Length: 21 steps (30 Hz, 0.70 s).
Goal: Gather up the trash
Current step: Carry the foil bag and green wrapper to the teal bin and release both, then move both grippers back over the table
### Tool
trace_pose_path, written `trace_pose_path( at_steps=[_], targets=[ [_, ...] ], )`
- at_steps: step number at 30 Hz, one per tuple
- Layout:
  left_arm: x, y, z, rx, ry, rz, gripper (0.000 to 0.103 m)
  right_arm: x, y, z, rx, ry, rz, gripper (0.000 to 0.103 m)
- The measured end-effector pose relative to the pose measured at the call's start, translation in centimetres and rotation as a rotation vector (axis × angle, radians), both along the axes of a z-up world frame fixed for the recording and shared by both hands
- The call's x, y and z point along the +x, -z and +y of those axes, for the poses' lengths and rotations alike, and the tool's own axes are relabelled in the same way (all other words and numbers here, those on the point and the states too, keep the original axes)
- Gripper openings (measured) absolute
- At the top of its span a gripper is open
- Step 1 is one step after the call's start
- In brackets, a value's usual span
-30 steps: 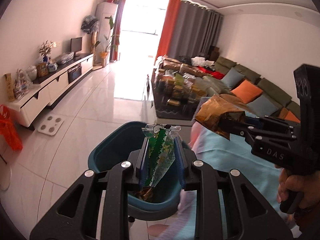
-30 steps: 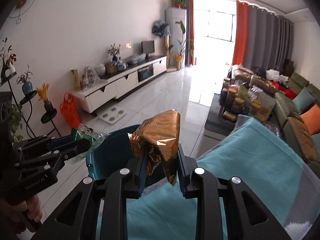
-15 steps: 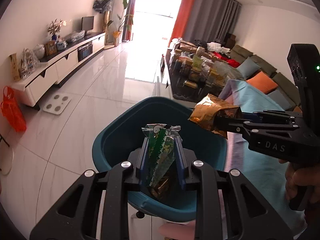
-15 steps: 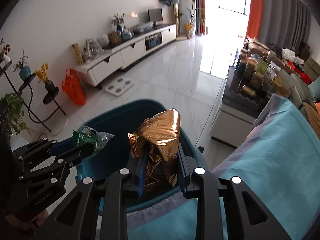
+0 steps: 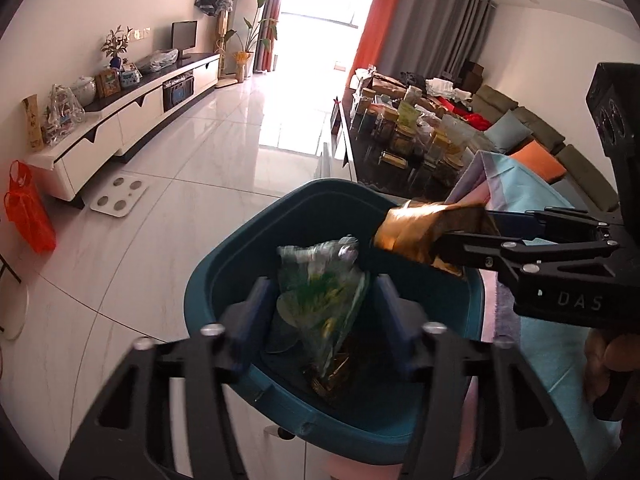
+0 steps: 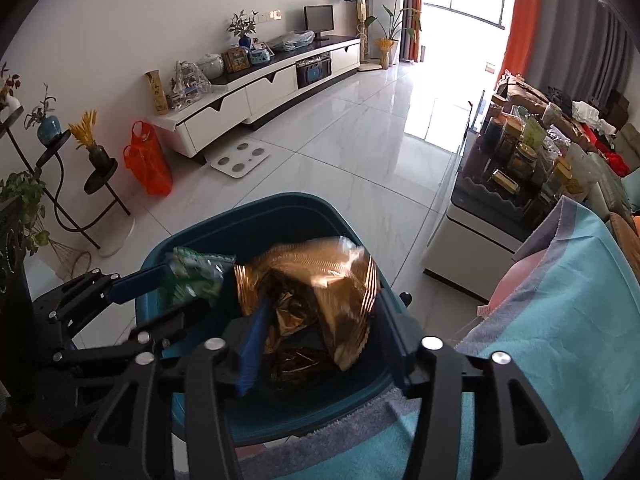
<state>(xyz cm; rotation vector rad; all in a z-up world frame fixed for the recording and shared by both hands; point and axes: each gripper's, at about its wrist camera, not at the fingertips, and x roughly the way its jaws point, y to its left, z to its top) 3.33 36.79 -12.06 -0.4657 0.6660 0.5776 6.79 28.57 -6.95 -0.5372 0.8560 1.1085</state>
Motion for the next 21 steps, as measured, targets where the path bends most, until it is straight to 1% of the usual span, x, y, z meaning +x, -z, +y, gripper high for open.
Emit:
trace_pose_path(
  at_steps=[1,3,4,5,6,8,12,13,15,16,18,19,20,21],
  targets=[
    [0.0,-0.1,-0.1,0.007,-0.002,0.001,0.057,0.2,-0.1,-0.1,0.004,0.005,-0.002,0.056],
    [-0.1,-0.3,-0.2,0.014,-0.002,-0.001,0.062,0.5,-0.2,-0.3,0.01,0.009,0.009,0.061],
    [-0.2,-0.3,-0.3,0.017,-0.008,0.0,0.062,0.6,-0.4,-0.4,0.015,0.012,0.003,0.061],
    [-0.3,-0.5,-0.3,0.021,-0.01,-0.002,0.063,0.7,-0.5,-0.5,0.023,0.016,-0.002,0.063],
    [-0.5,-0.7,-0.3,0.029,-0.01,-0.009,0.067,0.9,-0.7,-0.6,0.032,0.017,0.004,0.065],
    [-0.7,-1.1,-0.5,0.043,-0.025,-0.017,0.069,1.1,-1.2,-1.0,0.05,0.023,0.007,0.07],
    [-1.7,-2.3,-0.6,0.061,-0.048,-0.047,0.079,1.4,-1.8,-1.9,0.085,0.037,0.019,0.072],
    [-2.0,-2.6,-0.7,0.063,-0.052,-0.053,0.079,1.4,-2.1,-2.2,0.101,0.041,0.025,0.072],
    [-2.9,-3.3,-0.8,0.072,-0.068,-0.072,0.085,1.2,-2.7,-2.9,0.131,0.046,0.028,0.077],
    [-3.3,-3.6,-0.9,0.078,-0.073,-0.079,0.085,1.1,-3.3,-3.4,0.151,0.05,0.021,0.079],
    [-4.3,-4.7,-1.4,0.098,-0.086,-0.101,0.089,0.8,-4.0,-4.3,0.187,0.052,0.019,0.082],
    [-4.7,-5.2,-1.5,0.108,-0.092,-0.108,0.091,0.7,-4.4,-4.8,0.205,0.059,0.015,0.085],
    [-5.2,-5.9,-1.8,0.12,-0.102,-0.118,0.095,0.4,-4.9,-5.5,0.226,0.065,0.006,0.089],
    [-5.7,-6.4,-1.9,0.128,-0.107,-0.129,0.097,0.3,-5.2,-5.8,0.239,0.067,0.003,0.09]
  ],
)
